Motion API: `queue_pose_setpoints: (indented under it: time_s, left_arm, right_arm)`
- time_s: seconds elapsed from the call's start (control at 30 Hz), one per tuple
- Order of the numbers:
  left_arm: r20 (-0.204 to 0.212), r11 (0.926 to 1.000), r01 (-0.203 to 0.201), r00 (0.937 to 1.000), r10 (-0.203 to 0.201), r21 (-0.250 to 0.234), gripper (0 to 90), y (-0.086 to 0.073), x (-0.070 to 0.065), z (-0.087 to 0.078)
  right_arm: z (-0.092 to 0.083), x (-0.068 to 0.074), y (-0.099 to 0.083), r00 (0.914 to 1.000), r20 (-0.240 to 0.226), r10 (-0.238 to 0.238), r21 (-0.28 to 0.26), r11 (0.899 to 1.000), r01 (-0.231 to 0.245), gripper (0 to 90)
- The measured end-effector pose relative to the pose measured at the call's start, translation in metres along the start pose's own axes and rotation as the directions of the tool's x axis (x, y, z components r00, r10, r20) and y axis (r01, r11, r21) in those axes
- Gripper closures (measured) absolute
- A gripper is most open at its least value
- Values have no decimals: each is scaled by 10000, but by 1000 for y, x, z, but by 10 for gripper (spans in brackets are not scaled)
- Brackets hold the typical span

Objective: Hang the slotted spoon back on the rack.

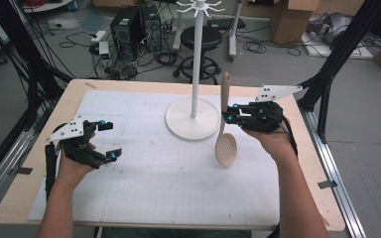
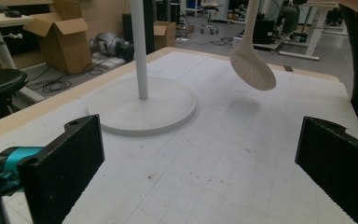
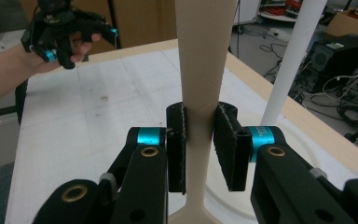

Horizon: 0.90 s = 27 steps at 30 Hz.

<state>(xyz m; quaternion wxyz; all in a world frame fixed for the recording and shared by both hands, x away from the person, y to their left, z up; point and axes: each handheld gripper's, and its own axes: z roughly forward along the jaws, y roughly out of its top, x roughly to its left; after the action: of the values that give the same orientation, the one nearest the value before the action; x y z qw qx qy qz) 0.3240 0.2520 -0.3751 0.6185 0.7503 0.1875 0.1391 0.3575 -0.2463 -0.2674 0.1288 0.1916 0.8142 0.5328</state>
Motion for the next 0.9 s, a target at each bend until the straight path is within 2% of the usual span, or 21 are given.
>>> queue_pose_setpoints:
  time_s: [0.43,0.6,0.9]
  left_arm:
    - [-11,10000,8,10000,-8,-39,17,0,0,-1]
    - [-21,10000,14,10000,-14,-56,17,0,0,-1]
    - [-12,10000,3,10000,-3,-66,17,0,0,-2]
  right_arm:
    - [-7,-16,38,9996,204,-169,30,9999,168,755]
    - [-10,-24,53,9988,473,-153,118,9998,148,755]
    - [-3,-30,76,9983,543,-226,128,9997,219,755]
